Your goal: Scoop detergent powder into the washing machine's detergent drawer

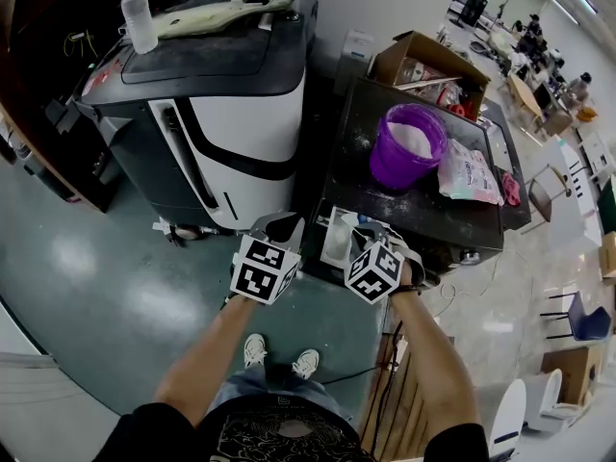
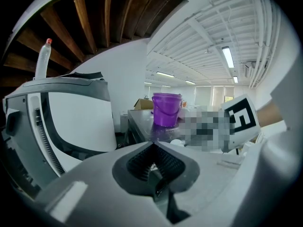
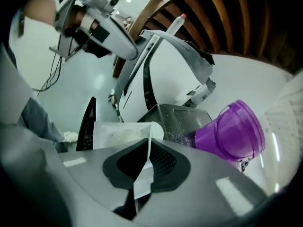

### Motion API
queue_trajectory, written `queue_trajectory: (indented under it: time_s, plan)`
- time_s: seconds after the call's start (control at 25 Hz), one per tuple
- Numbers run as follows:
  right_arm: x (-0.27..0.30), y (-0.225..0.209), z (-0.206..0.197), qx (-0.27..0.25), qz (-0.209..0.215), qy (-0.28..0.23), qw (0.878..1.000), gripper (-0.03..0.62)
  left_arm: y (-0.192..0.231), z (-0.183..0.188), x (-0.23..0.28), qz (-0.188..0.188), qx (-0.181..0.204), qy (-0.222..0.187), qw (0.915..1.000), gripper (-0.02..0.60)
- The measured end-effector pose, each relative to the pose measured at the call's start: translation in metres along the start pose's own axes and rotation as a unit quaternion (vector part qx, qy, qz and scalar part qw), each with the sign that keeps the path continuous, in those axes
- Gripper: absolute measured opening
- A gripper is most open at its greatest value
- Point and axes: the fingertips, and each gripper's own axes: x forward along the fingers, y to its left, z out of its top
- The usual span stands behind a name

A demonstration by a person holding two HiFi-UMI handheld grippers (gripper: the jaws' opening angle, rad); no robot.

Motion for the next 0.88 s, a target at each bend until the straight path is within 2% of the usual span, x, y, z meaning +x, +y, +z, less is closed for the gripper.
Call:
queue_trajectory:
  time_s: [0.16,0.32,0.52,0.88]
  plan:
    - [-0.009,-0.003,0.003,0.062,0.011,-0.019,0.998,0.037,-0.003,0.004,-0.001,-0.002,0.002,-0.003,1.0000,0.000]
    - [-0.019,-0.008,0.004,0.133,0.015,-0.038,0.990,0.037,-0.009,0.009,-0.002,-0.008,0.006,-0.006,0.9999,0.000]
    - [-0.036,-0.020,-0.001,0.241,0.013,-0.068,0.968,0.037,-0.013,0.015,-0.005,-0.010,0.010,-0.009,0.9999,0.000]
    - [-0.073,-0.054,-0.004,0.340,-0.014,-0.112,0.934,0.037,-0.022,0.036,-0.009,-0.017,0.023,-0.018,0.9994,0.000]
